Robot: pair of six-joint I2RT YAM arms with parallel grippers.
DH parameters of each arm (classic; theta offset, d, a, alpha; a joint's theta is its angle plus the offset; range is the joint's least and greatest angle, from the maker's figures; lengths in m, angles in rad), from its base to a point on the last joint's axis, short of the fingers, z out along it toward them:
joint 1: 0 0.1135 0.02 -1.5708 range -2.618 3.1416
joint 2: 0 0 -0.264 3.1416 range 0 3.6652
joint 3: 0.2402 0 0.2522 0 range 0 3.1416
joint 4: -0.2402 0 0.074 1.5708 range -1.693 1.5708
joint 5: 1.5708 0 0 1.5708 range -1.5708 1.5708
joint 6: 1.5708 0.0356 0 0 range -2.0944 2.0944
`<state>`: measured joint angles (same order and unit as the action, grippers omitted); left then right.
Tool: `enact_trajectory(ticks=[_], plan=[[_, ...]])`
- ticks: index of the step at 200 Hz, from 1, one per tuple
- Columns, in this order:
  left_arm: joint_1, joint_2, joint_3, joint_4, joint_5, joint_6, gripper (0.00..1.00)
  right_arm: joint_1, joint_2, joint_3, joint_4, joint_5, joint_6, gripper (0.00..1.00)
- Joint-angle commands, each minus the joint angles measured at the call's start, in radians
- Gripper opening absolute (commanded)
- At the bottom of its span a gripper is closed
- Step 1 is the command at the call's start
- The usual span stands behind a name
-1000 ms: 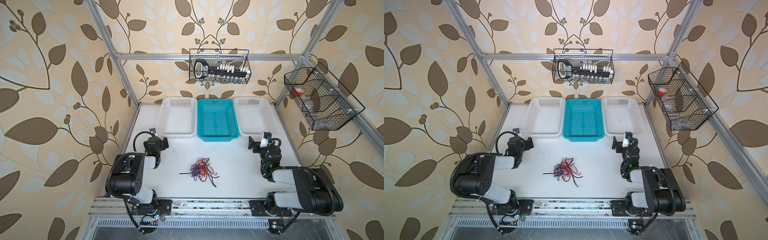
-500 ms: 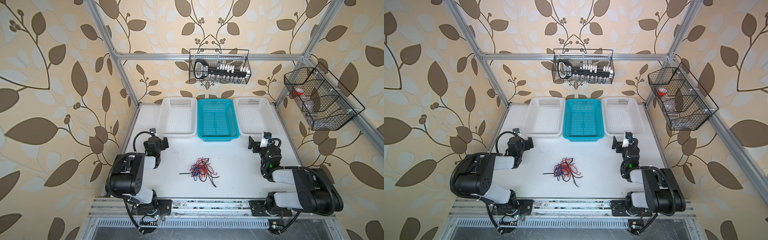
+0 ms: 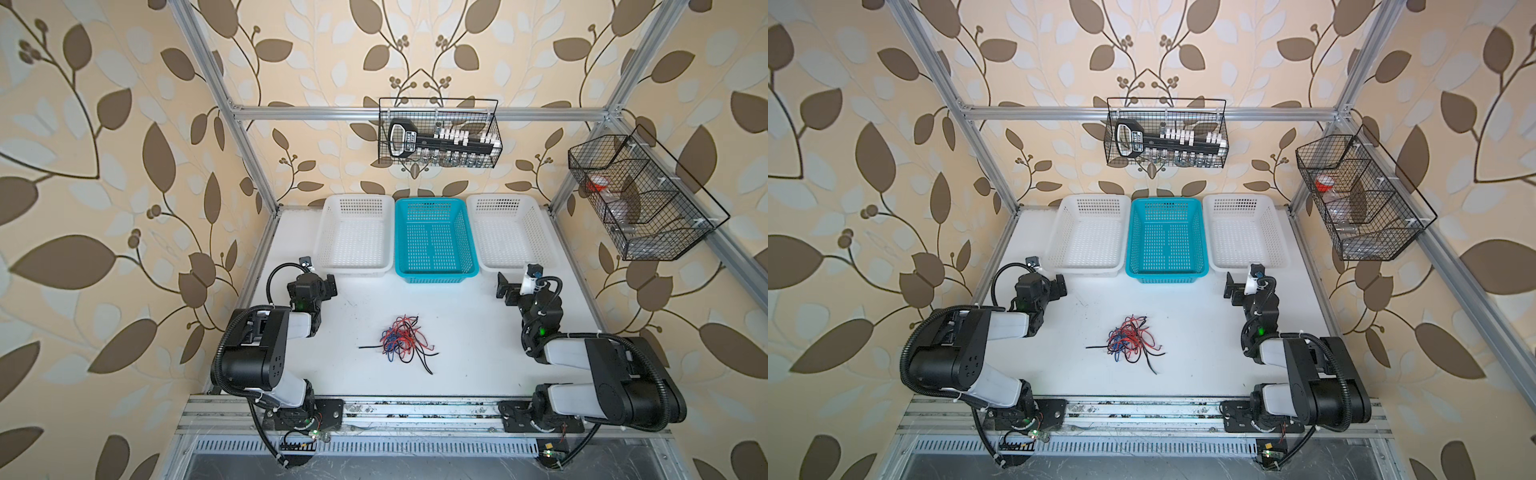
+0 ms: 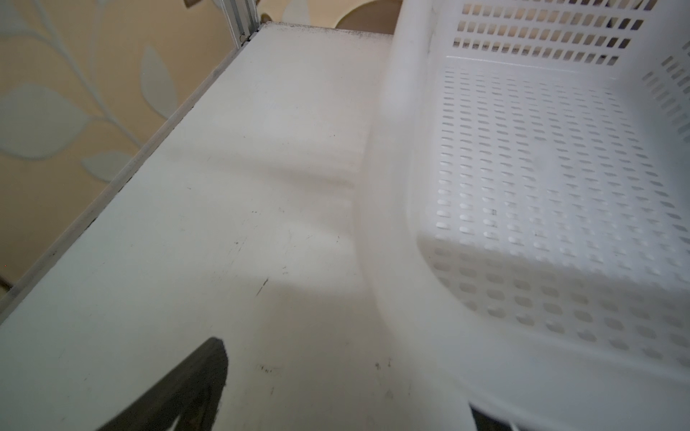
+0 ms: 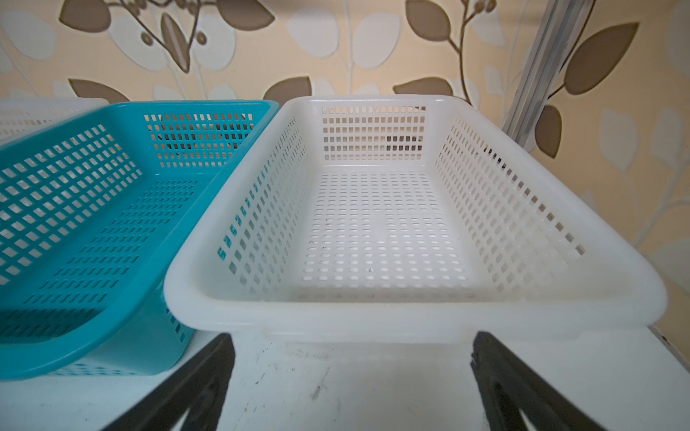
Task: Untangle and sort cables by color
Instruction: Untie the cable from multiple cables.
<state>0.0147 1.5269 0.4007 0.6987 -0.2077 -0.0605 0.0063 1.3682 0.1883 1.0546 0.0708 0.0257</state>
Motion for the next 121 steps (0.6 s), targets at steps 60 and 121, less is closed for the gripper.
enact_trajectory(ticks=[60, 121], plan=[[0.01, -0.03, -0.002, 0.012, 0.02, -0.002, 0.99, 0.003, -0.011, -0.012, -0.005, 0.007, -0.01, 1.0], [0.009, -0.137, 0.14, -0.315, 0.022, -0.008, 0.99, 0.027, -0.154, -0.057, -0.04, 0.114, -0.003, 1.0]])
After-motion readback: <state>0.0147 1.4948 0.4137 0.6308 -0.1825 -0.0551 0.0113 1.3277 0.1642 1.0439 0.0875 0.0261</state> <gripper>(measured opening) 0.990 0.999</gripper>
